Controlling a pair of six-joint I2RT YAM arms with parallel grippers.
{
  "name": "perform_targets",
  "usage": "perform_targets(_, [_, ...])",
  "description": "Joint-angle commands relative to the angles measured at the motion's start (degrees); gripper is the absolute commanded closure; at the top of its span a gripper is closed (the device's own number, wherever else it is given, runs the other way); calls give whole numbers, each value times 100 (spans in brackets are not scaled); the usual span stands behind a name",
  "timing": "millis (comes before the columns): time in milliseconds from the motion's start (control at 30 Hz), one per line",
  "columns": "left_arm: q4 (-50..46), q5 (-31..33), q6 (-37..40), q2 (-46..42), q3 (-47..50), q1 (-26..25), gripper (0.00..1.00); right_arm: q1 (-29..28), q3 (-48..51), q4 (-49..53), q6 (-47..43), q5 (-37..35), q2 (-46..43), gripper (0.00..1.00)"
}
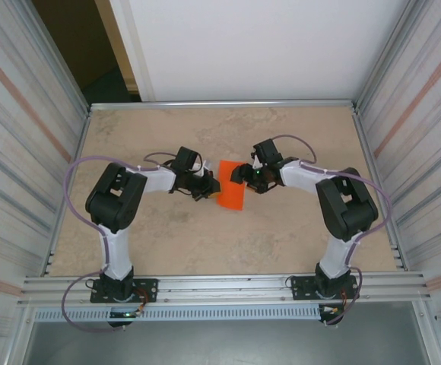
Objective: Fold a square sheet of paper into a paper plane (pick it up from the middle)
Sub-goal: Third fold the triangle at the center of the table.
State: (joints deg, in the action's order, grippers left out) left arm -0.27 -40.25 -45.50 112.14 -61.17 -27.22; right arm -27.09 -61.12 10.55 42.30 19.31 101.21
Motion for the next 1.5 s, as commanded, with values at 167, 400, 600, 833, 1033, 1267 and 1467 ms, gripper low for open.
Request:
perform_targets(167, [-221, 308, -244, -503, 210, 68, 100, -334, 511, -268, -1263, -1419, -1335, 16])
perform_targets(400, [-248, 559, -437, -812, 495, 77, 100, -990, 794, -656, -2033, -2590, -1607, 0])
perform_targets(600, [-370, 708, -495, -1048, 570, 77, 100, -1275, 955, -875, -2212, -2788, -1488, 1])
perform_targets(833, [-390, 807, -523, -1151, 598, 76, 100, -1414, 1280, -1260, -2853, -2927, -1441, 1])
perform_targets(1033, [-317, 703, -633, -1145, 580, 79, 100, -1515, 1814, -1977, -3440, -2755, -1567, 0])
perform_targets(1267, [-640, 645, -842, -1122, 365, 79, 100, -1775, 2240, -2520, -4059, -2466, -1629, 9])
perform_targets(1467, [-685, 674, -1126, -1159, 320, 77, 100, -2162, 2346, -2809, -4467, -2503, -1560, 15])
